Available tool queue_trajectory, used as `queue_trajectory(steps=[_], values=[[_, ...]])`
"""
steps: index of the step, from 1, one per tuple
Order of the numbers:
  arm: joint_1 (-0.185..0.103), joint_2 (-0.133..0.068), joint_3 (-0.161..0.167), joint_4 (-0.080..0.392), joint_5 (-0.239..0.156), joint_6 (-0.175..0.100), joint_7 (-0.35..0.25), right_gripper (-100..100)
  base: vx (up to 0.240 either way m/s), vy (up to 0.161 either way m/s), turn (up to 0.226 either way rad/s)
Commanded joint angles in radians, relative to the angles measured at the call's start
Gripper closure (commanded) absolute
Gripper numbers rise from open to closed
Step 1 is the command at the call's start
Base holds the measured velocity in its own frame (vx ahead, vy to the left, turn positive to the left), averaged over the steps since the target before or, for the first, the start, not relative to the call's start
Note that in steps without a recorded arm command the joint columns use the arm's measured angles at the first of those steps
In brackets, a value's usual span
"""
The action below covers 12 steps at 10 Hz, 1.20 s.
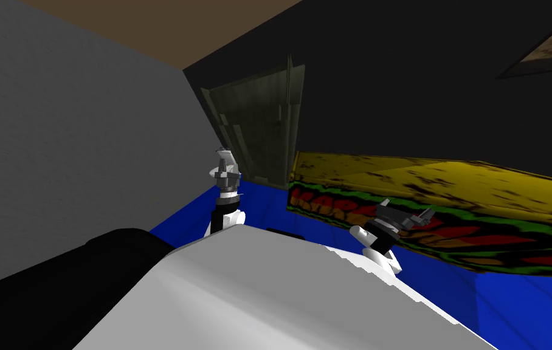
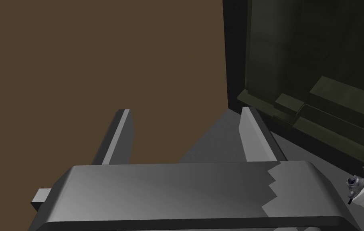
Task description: Push the door open
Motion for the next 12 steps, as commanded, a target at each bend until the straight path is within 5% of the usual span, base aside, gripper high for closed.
queue_trajectory(steps=[1,12], values=[[0.008,-0.001,0.007,0.011,-0.008,0.032,-0.008,-100,-0.041,-0.082,-0.257],[0.068,0.004,0.064,0.105,-0.071,0.251,-0.066,-100,-0.039,-0.078,-0.217]])
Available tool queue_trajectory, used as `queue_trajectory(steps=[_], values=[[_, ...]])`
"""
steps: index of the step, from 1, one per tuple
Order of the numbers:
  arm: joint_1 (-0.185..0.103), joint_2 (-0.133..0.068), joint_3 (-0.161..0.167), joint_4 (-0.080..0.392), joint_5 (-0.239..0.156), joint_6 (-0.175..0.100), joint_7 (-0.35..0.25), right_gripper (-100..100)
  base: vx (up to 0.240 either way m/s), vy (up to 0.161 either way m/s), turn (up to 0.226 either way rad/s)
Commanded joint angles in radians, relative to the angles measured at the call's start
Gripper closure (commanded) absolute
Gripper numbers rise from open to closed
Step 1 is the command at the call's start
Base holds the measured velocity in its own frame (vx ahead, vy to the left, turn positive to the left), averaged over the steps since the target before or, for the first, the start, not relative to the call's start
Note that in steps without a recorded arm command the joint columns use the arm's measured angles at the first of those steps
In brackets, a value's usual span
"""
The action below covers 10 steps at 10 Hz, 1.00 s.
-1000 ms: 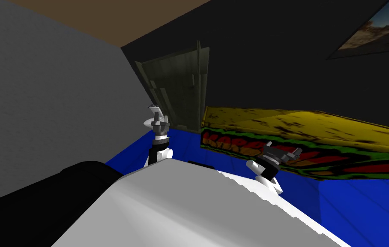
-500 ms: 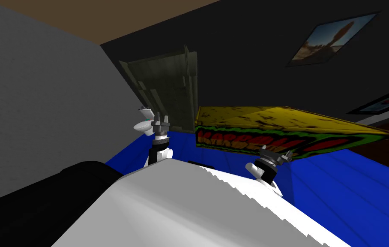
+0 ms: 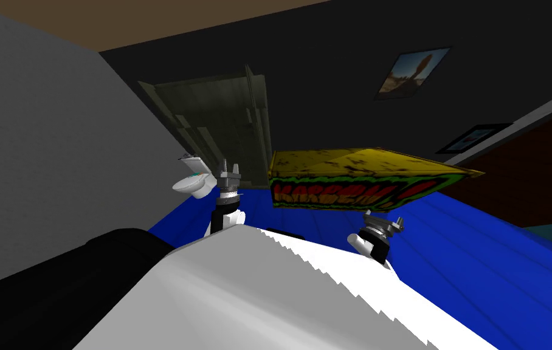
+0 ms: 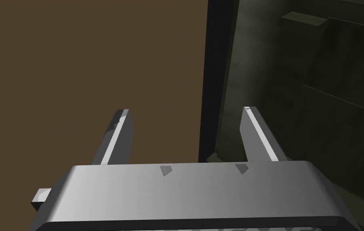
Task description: Push the door open
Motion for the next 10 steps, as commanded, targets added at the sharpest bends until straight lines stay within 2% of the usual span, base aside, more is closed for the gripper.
queue_trajectory(steps=[1,2,4,5,10], values=[[0.005,0.002,0.006,0.013,-0.004,0.015,-0.006,-100,-0.021,-0.055,-0.155],[0.010,0.003,0.010,0.020,-0.009,0.032,-0.011,-100,-0.013,-0.033,-0.094],[0.010,0.003,0.010,0.020,-0.009,0.032,-0.011,-100,-0.007,-0.018,-0.052],[0.015,0.003,0.015,0.028,-0.014,0.050,-0.015,-100,-0.009,-0.024,-0.067],[0.015,0.003,0.015,0.028,-0.014,0.050,-0.015,-100,-0.002,-0.006,-0.016]])
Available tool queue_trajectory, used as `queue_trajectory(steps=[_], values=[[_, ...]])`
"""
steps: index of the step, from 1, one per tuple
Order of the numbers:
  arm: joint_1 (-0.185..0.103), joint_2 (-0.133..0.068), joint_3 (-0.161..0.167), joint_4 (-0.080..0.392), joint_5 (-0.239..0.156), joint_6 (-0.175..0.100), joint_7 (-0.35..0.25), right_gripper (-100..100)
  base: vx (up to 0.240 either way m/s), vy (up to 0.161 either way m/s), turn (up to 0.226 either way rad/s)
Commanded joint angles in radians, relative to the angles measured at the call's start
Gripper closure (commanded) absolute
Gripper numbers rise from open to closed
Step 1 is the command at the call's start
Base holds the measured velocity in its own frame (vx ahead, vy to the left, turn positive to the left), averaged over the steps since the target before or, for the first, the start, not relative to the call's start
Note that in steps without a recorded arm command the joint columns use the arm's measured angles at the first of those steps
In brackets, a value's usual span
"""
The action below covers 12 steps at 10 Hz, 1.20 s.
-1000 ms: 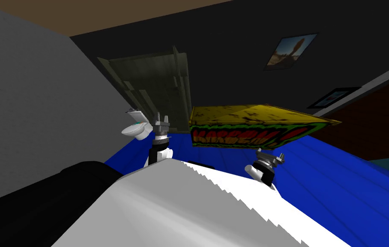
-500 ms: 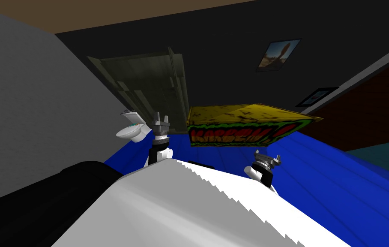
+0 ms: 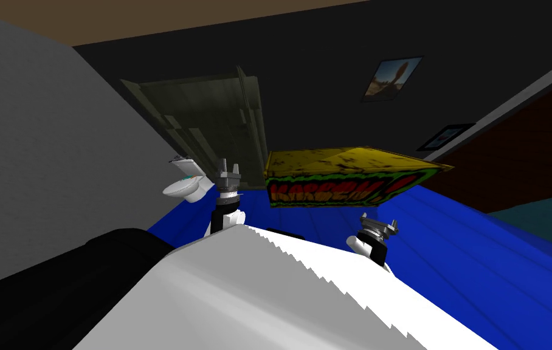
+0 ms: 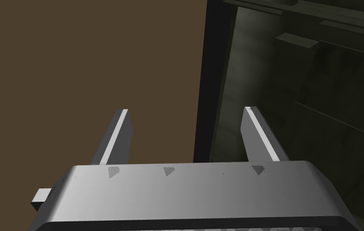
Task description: Push the door open
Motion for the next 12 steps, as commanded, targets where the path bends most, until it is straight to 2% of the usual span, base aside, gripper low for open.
queue_trajectory(steps=[1,4,6,12], values=[[0.000,0.000,0.000,0.000,0.000,0.000,0.000,-100,-0.003,-0.007,-0.019],[0.000,0.000,0.000,0.000,0.000,0.000,0.000,-100,0.000,-0.001,-0.004],[0.017,0.002,0.011,0.013,0.054,-0.022,-0.014,-100,-0.016,-0.046,-0.115],[0.054,0.005,0.033,0.039,0.168,-0.067,-0.044,-100,-0.019,-0.049,-0.139]])
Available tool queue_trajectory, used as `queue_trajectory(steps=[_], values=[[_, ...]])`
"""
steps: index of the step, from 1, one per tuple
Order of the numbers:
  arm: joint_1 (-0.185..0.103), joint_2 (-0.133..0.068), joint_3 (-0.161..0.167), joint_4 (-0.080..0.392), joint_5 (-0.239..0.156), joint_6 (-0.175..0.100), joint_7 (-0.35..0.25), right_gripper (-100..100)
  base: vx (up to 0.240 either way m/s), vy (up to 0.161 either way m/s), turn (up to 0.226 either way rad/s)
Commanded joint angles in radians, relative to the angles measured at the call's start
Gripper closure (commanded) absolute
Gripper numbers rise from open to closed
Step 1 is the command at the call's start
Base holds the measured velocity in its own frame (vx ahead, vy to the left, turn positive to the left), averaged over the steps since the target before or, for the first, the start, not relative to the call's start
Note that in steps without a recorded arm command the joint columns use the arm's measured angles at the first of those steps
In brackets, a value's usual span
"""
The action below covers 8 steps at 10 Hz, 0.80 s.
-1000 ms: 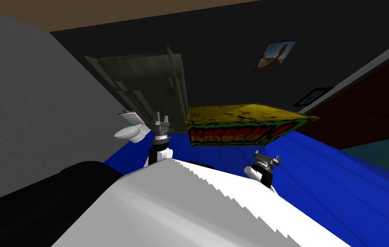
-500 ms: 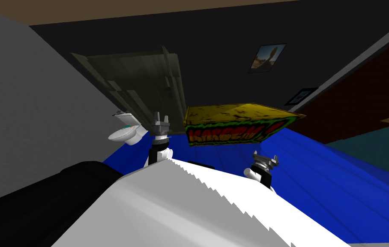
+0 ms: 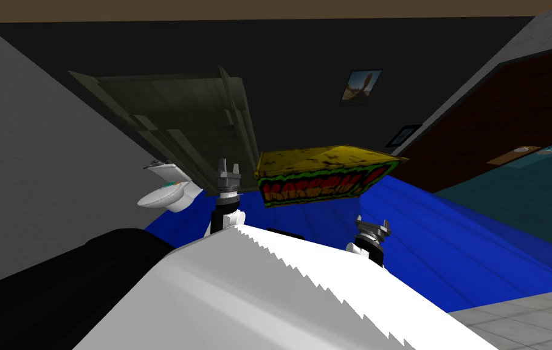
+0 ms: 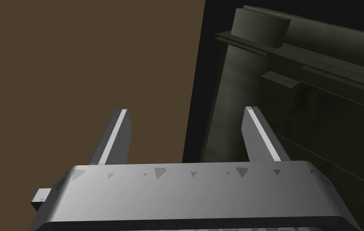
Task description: Push the door open
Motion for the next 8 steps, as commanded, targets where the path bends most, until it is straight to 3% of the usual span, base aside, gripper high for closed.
queue_trajectory(steps=[1,8], values=[[0.011,0.002,0.006,0.005,0.030,-0.012,-0.008,-100,-0.014,-0.035,-0.099],[0.011,0.002,0.006,0.005,0.030,-0.012,-0.008,-100,-0.001,-0.002,-0.005]])
